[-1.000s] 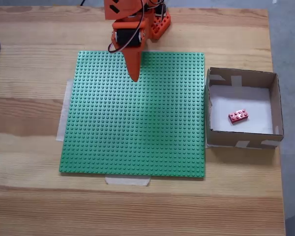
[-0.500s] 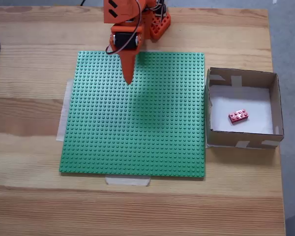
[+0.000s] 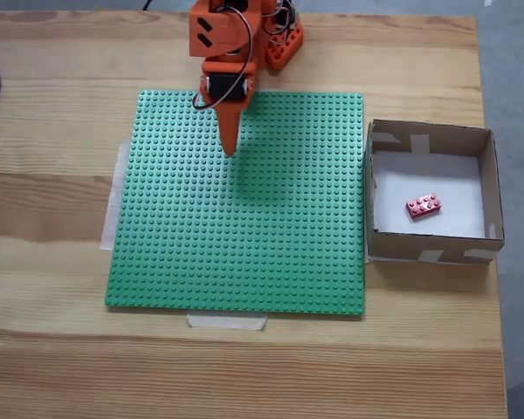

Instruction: Pick the red lego block and put it in the box.

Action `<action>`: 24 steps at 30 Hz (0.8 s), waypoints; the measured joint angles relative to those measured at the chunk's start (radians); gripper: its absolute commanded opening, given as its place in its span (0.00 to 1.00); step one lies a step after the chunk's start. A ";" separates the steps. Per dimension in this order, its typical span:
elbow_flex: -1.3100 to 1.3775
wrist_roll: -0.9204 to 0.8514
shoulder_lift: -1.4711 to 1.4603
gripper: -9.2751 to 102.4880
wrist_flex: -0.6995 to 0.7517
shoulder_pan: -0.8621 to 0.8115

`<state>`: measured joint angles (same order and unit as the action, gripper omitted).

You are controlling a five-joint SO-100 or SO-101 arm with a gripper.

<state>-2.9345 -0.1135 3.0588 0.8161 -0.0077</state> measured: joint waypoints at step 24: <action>-0.199 -0.043 0.160 0.08 -0.006 -0.034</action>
<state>-3.1339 -0.1565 3.2183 0.8099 -0.0414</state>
